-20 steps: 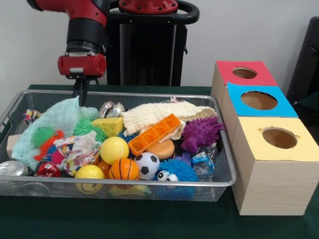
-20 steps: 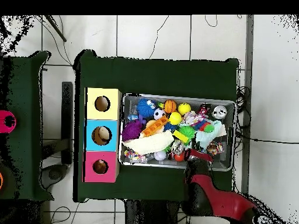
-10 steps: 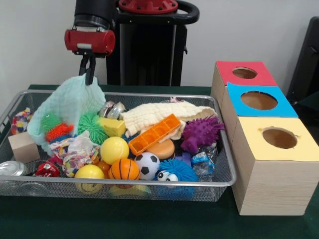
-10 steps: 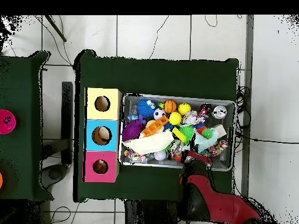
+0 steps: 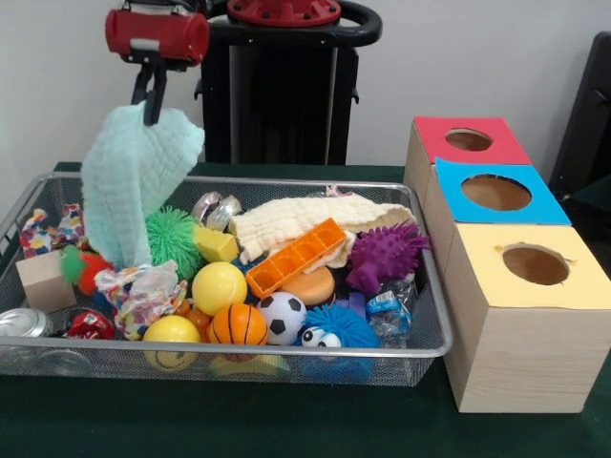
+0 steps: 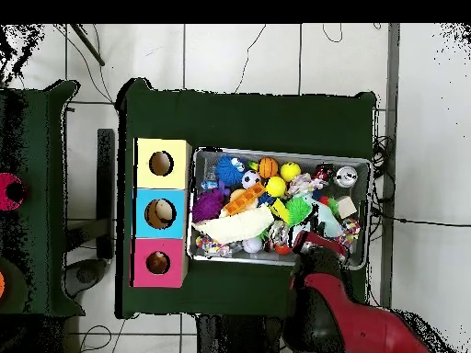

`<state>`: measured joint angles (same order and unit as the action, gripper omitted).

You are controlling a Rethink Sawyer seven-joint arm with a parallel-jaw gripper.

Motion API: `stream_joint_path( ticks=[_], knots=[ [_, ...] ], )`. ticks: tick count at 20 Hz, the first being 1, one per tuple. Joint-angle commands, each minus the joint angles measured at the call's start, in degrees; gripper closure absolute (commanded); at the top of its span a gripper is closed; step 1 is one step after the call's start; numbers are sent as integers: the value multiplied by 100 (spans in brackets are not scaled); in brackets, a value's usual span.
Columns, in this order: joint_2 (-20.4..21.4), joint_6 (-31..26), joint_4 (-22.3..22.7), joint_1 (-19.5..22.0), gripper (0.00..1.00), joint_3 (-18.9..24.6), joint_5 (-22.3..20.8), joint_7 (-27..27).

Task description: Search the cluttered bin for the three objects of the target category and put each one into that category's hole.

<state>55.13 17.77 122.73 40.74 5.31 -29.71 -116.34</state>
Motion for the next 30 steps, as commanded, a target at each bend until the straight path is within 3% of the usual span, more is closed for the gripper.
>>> stream_joint_path(
  ticks=[1,4,6,11,19,26,30],
  knots=[
    [597,-537,-489,557,100,1483,-131,-927],
    [300,858,-777,2,100,618,-52,-674],
    [133,1428,-802,-309,100,189,254,-443],
    [248,1434,-730,-641,100,-149,466,-483],
    [700,1079,-663,-962,100,-233,543,-595],
    [1077,544,-778,-846,100,77,309,-729],
    [993,571,-797,-935,100,45,359,-670]
  ],
)
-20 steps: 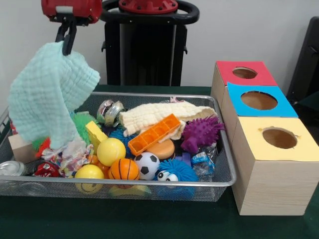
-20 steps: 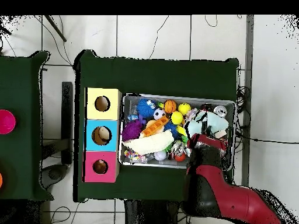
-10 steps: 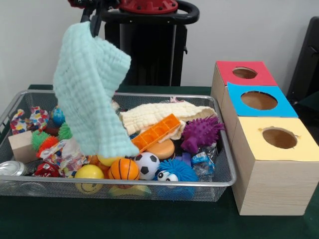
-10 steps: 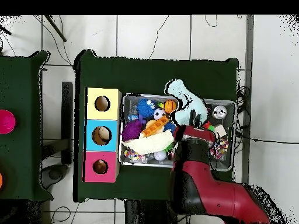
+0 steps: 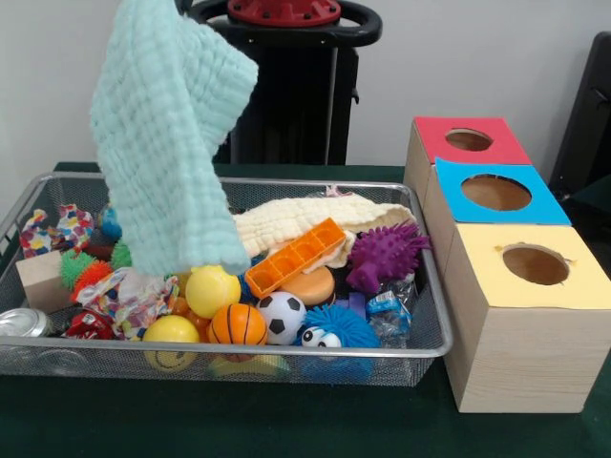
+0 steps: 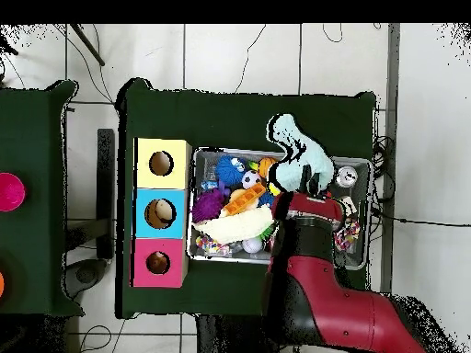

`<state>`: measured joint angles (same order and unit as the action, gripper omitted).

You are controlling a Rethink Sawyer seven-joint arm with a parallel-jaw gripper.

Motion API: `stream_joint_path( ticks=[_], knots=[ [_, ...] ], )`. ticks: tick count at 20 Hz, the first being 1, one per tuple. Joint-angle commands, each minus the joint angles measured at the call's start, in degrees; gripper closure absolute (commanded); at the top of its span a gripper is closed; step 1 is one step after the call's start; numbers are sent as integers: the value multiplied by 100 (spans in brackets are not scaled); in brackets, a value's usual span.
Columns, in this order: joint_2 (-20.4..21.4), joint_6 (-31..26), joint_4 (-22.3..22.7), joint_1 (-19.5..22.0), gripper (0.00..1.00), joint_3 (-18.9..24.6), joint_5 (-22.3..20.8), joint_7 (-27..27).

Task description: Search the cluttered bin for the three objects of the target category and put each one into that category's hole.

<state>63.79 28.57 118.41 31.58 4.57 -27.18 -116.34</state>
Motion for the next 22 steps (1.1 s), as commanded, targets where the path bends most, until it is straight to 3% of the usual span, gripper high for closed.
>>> stream_joint_path(
  ticks=[1,5,11,13,15,19,22],
  knots=[
    [114,-470,-346,-105,100,33,183,-627],
    [97,-349,-249,-501,100,-335,559,-478],
    [630,-686,-62,-994,100,-562,860,-547],
    [715,-499,-17,-1218,100,-782,986,-443],
    [805,-685,135,-1123,100,-513,770,-750],
    [400,-276,215,-1238,100,-665,646,-633],
    [125,-221,315,-1145,100,-490,463,-843]
  ],
)
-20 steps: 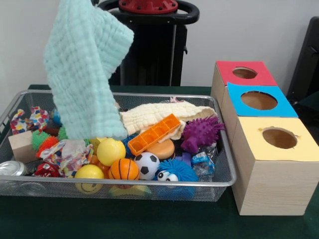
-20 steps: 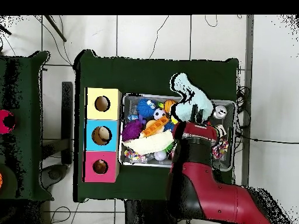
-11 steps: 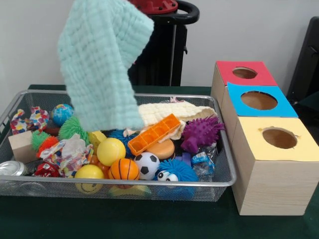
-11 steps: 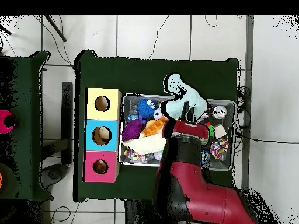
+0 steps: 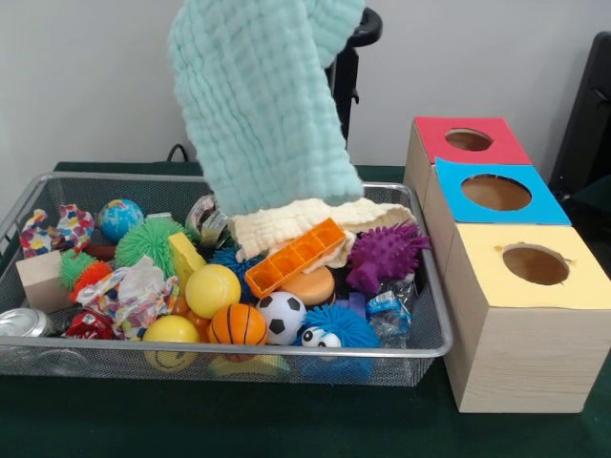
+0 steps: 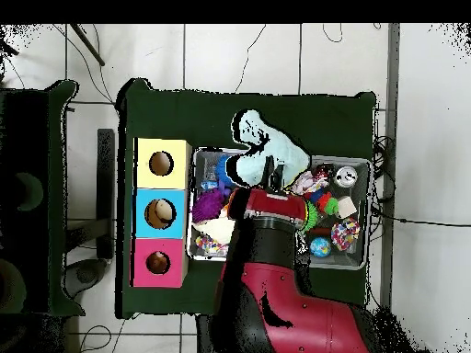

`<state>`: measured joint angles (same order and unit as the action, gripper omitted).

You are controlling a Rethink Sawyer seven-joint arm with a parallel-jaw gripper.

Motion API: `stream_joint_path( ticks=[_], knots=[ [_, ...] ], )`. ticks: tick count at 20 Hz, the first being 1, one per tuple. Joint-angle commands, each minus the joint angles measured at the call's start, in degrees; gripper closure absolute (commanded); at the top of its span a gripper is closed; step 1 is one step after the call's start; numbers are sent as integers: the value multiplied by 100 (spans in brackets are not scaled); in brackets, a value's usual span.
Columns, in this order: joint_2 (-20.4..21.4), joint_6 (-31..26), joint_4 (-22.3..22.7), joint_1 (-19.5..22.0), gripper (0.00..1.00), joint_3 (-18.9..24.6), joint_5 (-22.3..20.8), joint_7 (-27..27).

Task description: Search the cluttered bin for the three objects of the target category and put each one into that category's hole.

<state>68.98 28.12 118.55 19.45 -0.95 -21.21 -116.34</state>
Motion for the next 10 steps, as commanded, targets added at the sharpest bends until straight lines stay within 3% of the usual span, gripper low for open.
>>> stream_joint_path(
  ticks=[1,3,10],
  knots=[
    [-452,-154,312,124,100,137,-227,-890],
    [-461,-160,344,225,100,287,-383,-982],
    [-591,188,455,-45,100,-51,-104,-875]
  ],
)
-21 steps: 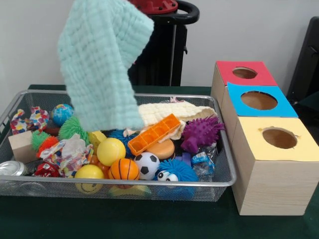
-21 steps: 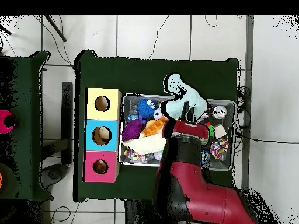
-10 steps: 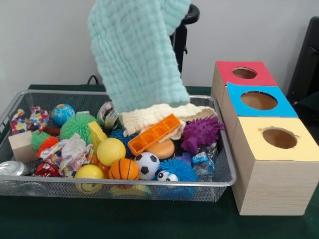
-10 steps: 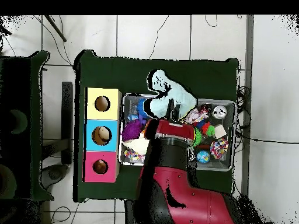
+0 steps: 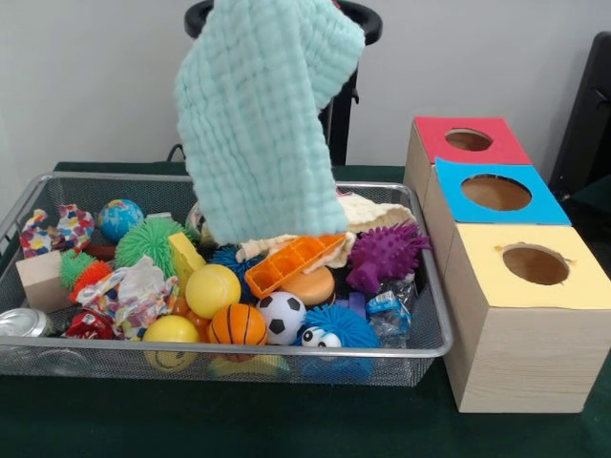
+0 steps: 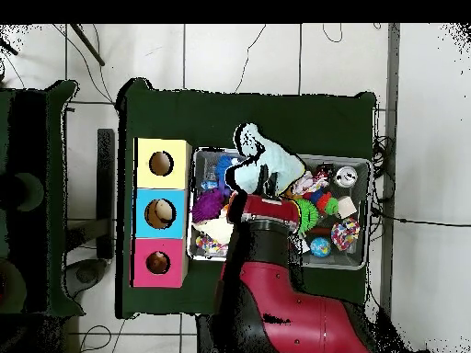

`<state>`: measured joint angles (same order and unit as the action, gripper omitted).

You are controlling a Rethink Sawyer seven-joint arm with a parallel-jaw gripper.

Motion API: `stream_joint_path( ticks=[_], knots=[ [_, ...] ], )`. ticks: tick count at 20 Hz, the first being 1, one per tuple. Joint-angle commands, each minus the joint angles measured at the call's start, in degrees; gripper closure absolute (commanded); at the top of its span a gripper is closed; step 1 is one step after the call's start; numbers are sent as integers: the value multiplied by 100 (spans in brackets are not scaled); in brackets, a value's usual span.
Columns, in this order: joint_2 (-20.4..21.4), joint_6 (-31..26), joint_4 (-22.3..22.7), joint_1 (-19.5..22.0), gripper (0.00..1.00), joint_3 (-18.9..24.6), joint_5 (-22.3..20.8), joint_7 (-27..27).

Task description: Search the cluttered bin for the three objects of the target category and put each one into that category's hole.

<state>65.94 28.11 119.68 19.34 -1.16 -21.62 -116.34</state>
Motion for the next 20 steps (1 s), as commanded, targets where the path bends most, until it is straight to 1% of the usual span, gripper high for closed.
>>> stream_joint_path(
  ticks=[1,4,16,20],
  knots=[
    [-302,211,321,-21,100,-22,-90,-879],
    [-321,234,315,8,100,14,-141,-926],
    [-370,366,322,-20,100,-35,-90,-937],
    [-373,325,303,35,100,39,-143,-975]
  ],
)
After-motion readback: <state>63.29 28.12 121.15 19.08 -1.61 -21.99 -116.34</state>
